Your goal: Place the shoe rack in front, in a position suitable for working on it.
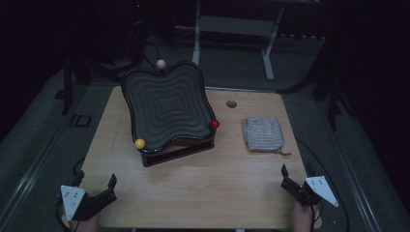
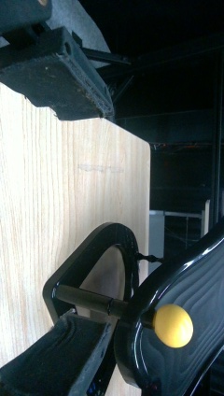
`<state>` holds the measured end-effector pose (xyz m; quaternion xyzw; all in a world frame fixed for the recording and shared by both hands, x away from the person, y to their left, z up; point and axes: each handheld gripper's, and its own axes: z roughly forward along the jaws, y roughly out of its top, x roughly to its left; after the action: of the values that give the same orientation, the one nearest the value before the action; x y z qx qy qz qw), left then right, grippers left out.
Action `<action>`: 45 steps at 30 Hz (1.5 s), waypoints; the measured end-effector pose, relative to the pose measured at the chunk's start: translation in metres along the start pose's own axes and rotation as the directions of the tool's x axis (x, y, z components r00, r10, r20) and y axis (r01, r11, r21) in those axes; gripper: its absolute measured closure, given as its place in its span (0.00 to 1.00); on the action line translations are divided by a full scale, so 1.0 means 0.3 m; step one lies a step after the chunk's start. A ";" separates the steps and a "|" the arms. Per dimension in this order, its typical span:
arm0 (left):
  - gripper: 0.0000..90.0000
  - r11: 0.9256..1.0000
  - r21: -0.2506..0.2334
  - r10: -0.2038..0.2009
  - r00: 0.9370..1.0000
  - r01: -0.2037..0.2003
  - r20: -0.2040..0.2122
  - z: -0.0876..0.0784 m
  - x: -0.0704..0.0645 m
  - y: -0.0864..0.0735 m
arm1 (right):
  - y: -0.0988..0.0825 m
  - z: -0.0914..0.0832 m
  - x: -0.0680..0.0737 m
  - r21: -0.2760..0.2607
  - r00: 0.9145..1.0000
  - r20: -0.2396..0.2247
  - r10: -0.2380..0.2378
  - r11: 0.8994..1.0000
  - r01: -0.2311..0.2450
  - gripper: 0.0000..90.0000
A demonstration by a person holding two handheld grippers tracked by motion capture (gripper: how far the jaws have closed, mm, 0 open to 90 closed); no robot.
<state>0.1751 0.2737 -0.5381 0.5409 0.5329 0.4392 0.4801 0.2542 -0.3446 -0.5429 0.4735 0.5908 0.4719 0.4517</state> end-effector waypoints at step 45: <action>0.01 0.999 -0.050 -0.005 0.976 0.016 0.216 -0.031 -0.050 0.264 | 0.339 0.079 0.185 -0.085 0.968 -0.252 -0.003 0.996 -0.019 0.13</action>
<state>0.1776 0.2615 -0.4579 0.5700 0.4690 0.3888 0.5513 0.2829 -0.2759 -0.4509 0.3923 0.6204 0.5553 0.3911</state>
